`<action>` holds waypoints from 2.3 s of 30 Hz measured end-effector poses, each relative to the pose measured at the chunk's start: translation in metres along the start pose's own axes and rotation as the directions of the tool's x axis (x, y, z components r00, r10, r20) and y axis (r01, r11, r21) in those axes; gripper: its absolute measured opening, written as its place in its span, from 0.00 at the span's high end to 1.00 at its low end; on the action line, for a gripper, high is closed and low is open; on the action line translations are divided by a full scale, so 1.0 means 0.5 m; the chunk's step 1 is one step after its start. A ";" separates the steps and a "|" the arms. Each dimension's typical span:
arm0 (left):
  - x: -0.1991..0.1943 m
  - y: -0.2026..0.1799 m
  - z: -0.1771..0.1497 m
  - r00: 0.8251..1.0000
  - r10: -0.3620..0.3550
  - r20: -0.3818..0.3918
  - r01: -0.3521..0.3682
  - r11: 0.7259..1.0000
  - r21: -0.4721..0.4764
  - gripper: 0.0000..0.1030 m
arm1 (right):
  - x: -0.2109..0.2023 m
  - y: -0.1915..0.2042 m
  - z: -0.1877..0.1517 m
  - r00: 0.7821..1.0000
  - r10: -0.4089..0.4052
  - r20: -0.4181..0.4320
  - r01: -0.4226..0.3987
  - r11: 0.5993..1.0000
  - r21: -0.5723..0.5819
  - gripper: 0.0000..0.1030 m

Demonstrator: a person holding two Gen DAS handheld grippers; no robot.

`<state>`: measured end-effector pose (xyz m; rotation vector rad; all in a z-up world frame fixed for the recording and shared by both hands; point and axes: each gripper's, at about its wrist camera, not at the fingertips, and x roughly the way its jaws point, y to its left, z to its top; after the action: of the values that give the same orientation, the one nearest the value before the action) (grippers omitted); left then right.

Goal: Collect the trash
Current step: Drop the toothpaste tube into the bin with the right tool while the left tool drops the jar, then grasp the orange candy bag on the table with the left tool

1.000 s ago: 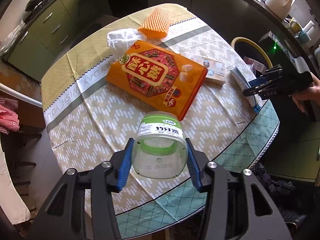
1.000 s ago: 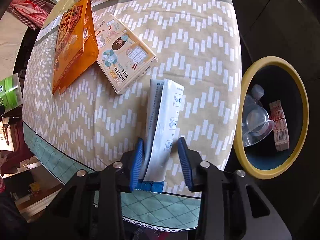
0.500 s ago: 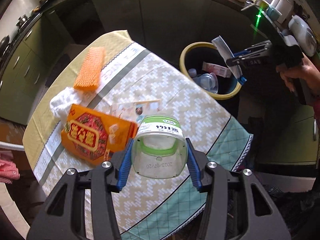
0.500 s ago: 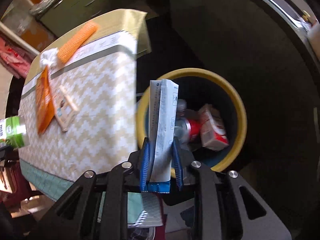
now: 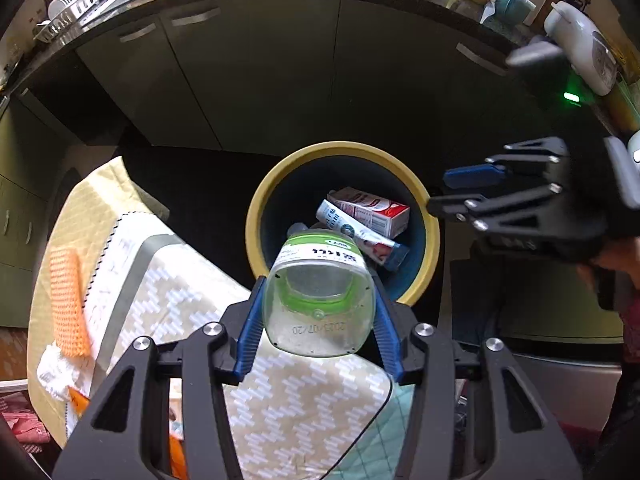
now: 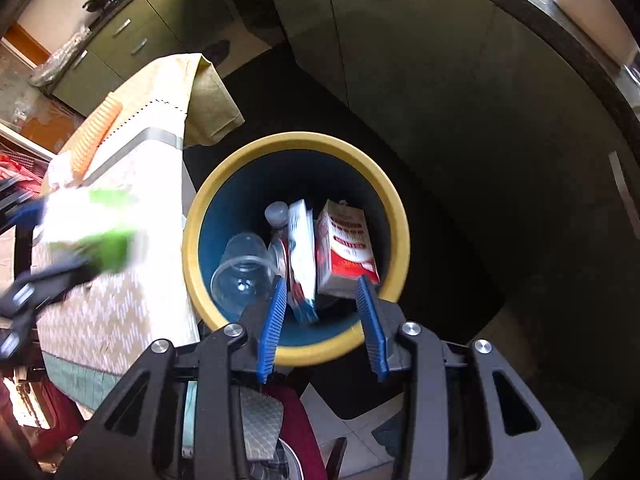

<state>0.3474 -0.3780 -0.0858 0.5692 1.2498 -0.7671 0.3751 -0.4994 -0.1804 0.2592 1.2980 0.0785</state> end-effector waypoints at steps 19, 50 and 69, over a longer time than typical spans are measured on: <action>-0.003 0.063 -0.026 0.999 0.003 -0.041 -0.007 0.997 -0.078 0.43 | -0.129 0.031 -0.126 0.998 0.022 0.059 -0.018 0.998 -0.064 0.64; -0.058 0.223 -0.477 0.888 0.452 -0.088 -0.457 0.888 -0.045 0.34 | 0.035 0.536 -0.039 0.989 0.075 -0.125 -0.130 0.844 -0.520 0.54; -0.047 0.236 -0.477 0.893 0.443 -0.081 -0.450 0.885 -0.121 0.37 | 0.019 0.522 -0.060 0.986 0.097 -0.138 -0.156 0.840 -0.520 0.54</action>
<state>0.2888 -0.1199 -0.1223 0.7346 1.1473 -0.2771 0.3719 -0.2405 -0.1357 -0.1387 1.3119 0.5653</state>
